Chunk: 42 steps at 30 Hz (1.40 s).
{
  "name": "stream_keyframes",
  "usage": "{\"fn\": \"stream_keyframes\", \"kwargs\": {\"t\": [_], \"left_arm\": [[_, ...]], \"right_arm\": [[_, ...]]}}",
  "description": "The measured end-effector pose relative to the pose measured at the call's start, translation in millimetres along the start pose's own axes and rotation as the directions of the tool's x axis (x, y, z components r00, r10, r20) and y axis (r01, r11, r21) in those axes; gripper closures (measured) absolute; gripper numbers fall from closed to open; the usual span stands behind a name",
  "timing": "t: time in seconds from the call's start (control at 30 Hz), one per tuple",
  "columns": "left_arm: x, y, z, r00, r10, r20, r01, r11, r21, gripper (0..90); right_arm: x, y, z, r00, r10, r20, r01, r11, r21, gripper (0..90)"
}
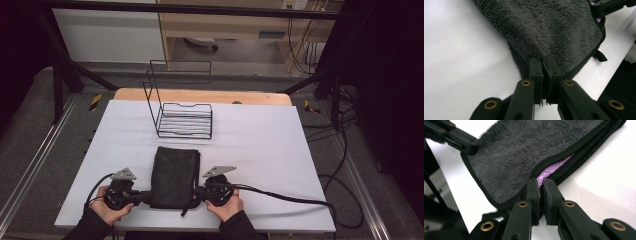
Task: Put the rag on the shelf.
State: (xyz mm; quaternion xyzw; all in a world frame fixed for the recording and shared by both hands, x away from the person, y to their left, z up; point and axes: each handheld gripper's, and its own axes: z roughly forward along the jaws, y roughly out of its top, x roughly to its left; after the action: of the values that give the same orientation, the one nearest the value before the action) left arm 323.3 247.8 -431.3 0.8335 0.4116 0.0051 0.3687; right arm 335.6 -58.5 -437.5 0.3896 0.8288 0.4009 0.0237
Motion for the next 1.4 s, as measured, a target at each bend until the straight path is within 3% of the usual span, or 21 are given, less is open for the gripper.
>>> {"fn": "stream_keyframes", "kwargs": {"t": [0.17,0.3,0.33,0.4,0.43,0.53,0.6,0.63,1.0,1.17,1.23,1.4], "left_arm": [[-1.4,-2.0,-1.2,0.9981,0.026,-0.056,-0.026,0.9996,-0.009,85.4],[-1.7,-2.4,-1.0,0.9977,0.034,-0.058,-0.035,0.9994,-0.007,84.2],[-1.2,-2.5,-1.7,0.9978,0.037,-0.056,-0.038,0.9992,-0.010,78.7],[0.1,-2.3,-4.5,0.9978,0.035,-0.057,-0.037,0.9989,-0.028,74.8],[1.1,-1.8,-6.6,0.9972,0.037,-0.064,-0.040,0.9982,-0.044,66.0],[5.8,3.2,-13.3,0.9942,0.056,-0.092,-0.064,0.9942,-0.086,52.4],[7.1,4.7,-13.8,0.9929,0.063,-0.101,-0.072,0.9936,-0.088,48.8],[8.5,6.2,-13.9,0.9917,0.069,-0.108,-0.079,0.9933,-0.085,40.8],[21.9,27.6,-11.5,0.9861,0.101,-0.132,-0.110,0.9921,-0.061,15.8],[25.2,42.1,-8.9,0.9833,0.111,-0.144,-0.122,0.9904,-0.066,8.8],[25.7,48.5,-6.3,0.9849,0.109,-0.135,-0.119,0.9905,-0.069,8.8],[28.0,65.2,1.1,0.9815,0.117,-0.152,-0.128,0.9894,-0.068,8.0]], "right_arm": [[-1.6,-6.3,11.2,0.9994,-0.029,-0.016,0.029,1.000,0.000,78.8],[-2.2,-8.2,13.8,0.9987,-0.050,-0.007,0.050,0.999,-0.005,69.7],[-2.9,-6.2,10.4,0.9976,-0.069,0.007,0.069,0.997,-0.028,60.3],[-3.4,-4.8,7.6,0.9974,-0.072,0.004,0.072,0.997,-0.041,55.9],[-6.0,-1.9,1.9,0.9968,-0.080,0.004,0.080,0.994,-0.074,46.3],[-11.6,1.8,-5.6,0.9949,-0.099,0.019,0.100,0.988,-0.114,32.1],[-13.7,3.1,-7.5,0.9944,-0.103,0.024,0.105,0.987,-0.117,29.0],[-18.5,5.0,-10.6,0.9925,-0.116,0.039,0.120,0.985,-0.124,20.8],[-39.0,16.8,-19.4,0.9890,-0.111,0.098,0.120,0.988,-0.095,8.8],[-45.8,14.4,-21.2,0.9895,-0.097,0.107,0.109,0.987,-0.116,8.1],[-47.5,13.4,-22.0,0.9901,-0.092,0.106,0.105,0.987,-0.119,7.8],[-52.1,12.1,-24.3,0.9904,-0.077,0.115,0.092,0.987,-0.130,6.4]]}}
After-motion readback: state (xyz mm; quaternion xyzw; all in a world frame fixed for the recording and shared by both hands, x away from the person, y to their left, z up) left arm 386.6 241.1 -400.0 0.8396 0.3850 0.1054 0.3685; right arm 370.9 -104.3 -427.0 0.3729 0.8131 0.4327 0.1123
